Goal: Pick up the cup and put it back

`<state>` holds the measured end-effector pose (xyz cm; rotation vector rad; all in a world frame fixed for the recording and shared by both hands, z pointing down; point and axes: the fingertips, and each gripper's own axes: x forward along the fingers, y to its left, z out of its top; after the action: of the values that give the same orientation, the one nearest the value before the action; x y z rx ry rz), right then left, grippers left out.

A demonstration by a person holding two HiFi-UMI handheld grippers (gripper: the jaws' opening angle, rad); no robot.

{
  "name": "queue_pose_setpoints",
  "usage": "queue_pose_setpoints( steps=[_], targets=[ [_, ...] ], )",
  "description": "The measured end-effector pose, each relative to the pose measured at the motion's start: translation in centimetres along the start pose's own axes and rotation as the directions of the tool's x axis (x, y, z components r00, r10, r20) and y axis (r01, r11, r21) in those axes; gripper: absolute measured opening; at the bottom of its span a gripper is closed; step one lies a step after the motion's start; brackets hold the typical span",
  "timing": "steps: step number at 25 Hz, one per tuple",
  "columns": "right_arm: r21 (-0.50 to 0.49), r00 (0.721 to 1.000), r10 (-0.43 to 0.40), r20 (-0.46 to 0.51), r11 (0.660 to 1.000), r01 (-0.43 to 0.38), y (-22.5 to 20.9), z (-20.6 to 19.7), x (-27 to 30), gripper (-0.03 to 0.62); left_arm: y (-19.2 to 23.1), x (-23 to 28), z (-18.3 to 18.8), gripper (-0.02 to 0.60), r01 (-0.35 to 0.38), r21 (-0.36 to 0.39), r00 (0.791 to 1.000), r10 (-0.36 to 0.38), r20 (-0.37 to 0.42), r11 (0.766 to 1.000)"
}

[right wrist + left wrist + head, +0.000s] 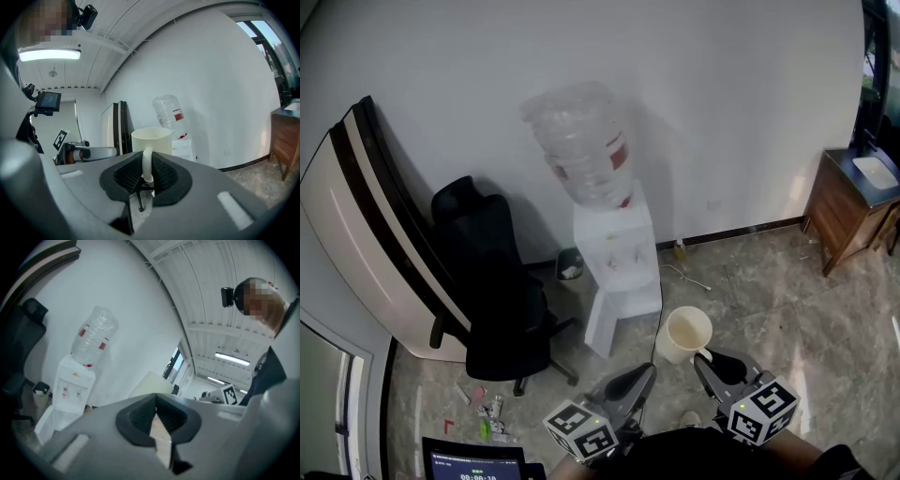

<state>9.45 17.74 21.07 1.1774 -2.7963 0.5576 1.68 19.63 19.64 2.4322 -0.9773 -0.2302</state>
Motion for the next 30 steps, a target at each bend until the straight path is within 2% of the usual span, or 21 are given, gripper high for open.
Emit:
queue_pose_setpoints(
  steps=[7,14,20,27,30],
  targets=[
    [-0.014,1.0,-0.015,0.024,1.0,0.016,2.7,1.3,2.4,0.051,1.5,-2.2,0.2,0.005,-0.006,-0.014,1.0,0.006,0.003,1.0],
    [0.018,0.999,-0.011,-0.045,1.0,0.012,4.4,-1.7,4.3,0.051,3.0,-3.7,-0.2,0.005,0.001,-0.038,1.0,-0.001,-0.009,0.999],
    [0.012,0.999,-0.004,-0.053,1.0,0.005,4.7,-2.0,4.5,0.051,2.1,-3.5,-0.3,0.005,0.045,-0.014,0.999,-0.045,-0.024,0.999],
    [0.018,0.999,-0.008,-0.041,1.0,0.008,4.3,-1.9,4.5,0.051,2.1,-3.3,0.0,0.004,0.041,-0.002,0.999,-0.041,-0.024,0.999],
    [0.022,0.999,-0.007,-0.041,1.0,0.008,4.1,-1.8,4.5,0.051,1.8,-3.0,0.4,0.003,0.048,0.026,0.999,-0.047,-0.024,0.999]
  ],
)
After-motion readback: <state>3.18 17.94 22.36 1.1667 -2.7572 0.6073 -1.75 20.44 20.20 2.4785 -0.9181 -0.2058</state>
